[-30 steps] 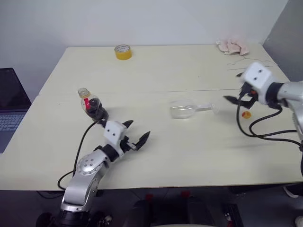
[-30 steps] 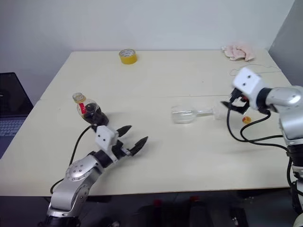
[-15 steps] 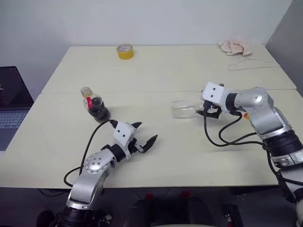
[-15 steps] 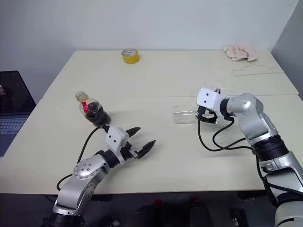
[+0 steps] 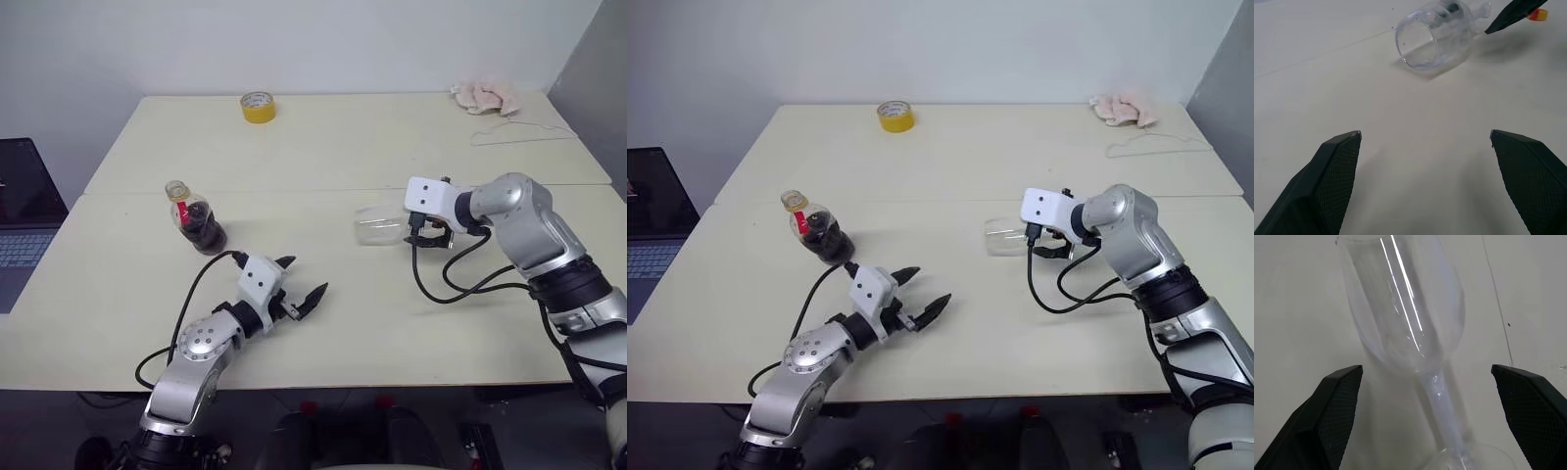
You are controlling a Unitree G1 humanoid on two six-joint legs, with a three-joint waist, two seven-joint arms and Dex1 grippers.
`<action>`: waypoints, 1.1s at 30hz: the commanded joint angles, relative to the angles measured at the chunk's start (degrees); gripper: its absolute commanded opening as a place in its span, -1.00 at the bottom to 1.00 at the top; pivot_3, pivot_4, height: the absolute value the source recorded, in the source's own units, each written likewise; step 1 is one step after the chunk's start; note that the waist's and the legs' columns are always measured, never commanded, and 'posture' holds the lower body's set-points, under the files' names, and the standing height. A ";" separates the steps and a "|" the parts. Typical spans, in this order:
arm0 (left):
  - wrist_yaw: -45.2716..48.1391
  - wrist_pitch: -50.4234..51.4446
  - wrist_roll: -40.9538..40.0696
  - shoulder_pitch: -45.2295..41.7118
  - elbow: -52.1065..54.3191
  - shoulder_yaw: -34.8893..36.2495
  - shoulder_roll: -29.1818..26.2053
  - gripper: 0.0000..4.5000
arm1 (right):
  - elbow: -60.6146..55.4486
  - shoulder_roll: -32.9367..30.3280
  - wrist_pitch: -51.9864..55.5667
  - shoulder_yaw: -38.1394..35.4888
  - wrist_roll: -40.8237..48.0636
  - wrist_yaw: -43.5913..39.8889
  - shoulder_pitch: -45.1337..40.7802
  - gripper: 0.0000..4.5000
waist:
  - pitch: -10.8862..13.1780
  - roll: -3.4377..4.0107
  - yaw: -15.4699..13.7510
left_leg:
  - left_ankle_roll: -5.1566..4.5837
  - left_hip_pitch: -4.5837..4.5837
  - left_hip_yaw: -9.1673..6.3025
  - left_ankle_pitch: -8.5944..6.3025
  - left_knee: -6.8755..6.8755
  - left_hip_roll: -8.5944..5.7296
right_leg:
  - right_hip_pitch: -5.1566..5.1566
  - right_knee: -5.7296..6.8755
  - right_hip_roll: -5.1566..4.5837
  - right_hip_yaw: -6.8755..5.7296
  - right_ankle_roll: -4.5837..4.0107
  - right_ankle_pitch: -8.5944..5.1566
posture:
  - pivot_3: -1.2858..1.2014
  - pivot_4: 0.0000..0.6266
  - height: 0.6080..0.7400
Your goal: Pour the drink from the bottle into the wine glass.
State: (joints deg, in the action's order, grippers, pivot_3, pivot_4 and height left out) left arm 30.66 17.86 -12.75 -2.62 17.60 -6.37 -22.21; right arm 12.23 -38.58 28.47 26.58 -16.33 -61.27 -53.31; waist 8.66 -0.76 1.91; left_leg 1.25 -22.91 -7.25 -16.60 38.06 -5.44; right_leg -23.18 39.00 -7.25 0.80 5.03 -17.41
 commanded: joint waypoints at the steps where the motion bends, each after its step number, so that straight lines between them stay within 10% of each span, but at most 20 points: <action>1: -0.04 -1.37 0.29 -0.06 1.13 0.31 0.27 0.99 | 3.52 -0.28 -0.77 1.79 -3.12 -1.71 -3.97 1.00 | 0.00 0.00 0.00 | 0.00 0.00 -0.01 0.00 0.00 0.00 | 0.00 0.00 0.00 0.00 0.00 0.00 | 0.03 -0.52 1.00; 9: -0.84 -1.46 0.51 1.08 1.65 0.84 0.25 1.00 | 11.11 0.36 -5.91 4.50 -6.92 -3.60 -6.68 0.48 | 0.00 0.00 0.01 | 0.00 0.00 0.00 0.00 0.00 0.00 | 0.00 0.00 -0.01 0.00 0.00 0.00 | 0.03 -0.52 1.00; 18: -1.73 -1.25 0.56 1.80 2.37 0.87 0.20 1.00 | 16.06 2.42 -8.40 4.61 -9.94 -3.37 -6.88 -0.90 | 0.00 0.00 0.01 | 0.01 0.01 -0.01 0.00 0.00 0.01 | 0.00 -0.01 0.00 -0.01 0.00 0.00 | 0.03 -0.52 1.00; 33: -2.48 -1.56 0.74 1.10 1.22 1.03 0.22 1.00 | 4.96 12.70 -16.07 -13.78 9.83 5.55 6.04 -0.93 | -0.03 -0.05 0.06 | 0.02 0.01 -0.09 -0.01 -0.03 0.03 | 0.03 -0.02 0.01 -0.08 -0.01 0.00 | 0.03 -0.52 1.00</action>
State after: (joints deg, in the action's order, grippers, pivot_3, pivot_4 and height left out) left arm 28.17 17.22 -12.16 -1.06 17.57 -6.20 -22.07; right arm 19.67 -27.23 13.84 15.78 -10.21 -58.00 -47.78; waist 8.63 -0.81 1.97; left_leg 1.28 -22.90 -7.31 -16.60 38.05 -5.44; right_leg -23.17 39.01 -7.24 0.77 5.03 -17.41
